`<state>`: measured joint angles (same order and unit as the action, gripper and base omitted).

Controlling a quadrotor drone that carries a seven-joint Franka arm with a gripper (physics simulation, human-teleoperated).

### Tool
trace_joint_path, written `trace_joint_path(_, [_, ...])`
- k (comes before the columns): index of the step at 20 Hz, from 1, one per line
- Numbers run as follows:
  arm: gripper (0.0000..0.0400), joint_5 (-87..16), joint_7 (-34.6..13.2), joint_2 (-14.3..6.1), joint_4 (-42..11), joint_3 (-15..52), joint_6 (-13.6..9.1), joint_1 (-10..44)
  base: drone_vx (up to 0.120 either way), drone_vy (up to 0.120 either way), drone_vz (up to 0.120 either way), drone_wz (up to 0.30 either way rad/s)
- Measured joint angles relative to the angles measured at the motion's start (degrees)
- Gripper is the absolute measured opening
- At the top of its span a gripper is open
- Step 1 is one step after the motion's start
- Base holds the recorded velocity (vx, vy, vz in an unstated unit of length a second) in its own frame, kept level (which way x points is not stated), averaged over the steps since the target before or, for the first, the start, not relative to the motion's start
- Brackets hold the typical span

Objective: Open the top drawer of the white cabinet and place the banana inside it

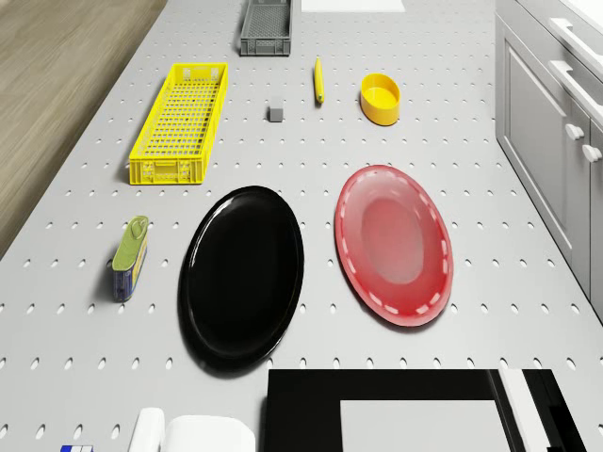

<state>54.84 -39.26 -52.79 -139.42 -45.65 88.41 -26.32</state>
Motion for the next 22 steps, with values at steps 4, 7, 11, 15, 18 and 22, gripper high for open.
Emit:
trace_joint_path(4, [0.0400, -0.72, -0.60, -1.00, -0.13, -0.51, 1.01, -1.16, 0.120, 0.000, -0.070, 0.000])
trace_joint_path(7, [0.0400, -1.26, -1.04, -1.74, -0.23, -0.86, 1.73, -1.99, 0.120, 0.000, -0.107, 0.000])
trace_joint_path(11, [0.0400, -1.96, -1.61, -2.69, -0.35, -1.29, 2.66, -3.03, 0.120, 0.000, -0.050, 0.000])
trace_joint_path(15, [0.0400, -2.64, -2.18, -3.61, -0.47, -1.68, 3.54, -4.01, 0.120, -0.080, 0.000, 0.000])
trace_joint_path(18, [0.0400, -3.14, -2.59, -4.27, -0.56, -1.96, 4.17, -4.71, 0.120, -0.120, 0.000, 0.000])
trace_joint_path(22, [0.0400, -3.78, -3.12, -5.12, -0.67, -2.29, 4.97, -5.59, 0.120, -0.120, 0.000, 0.000])
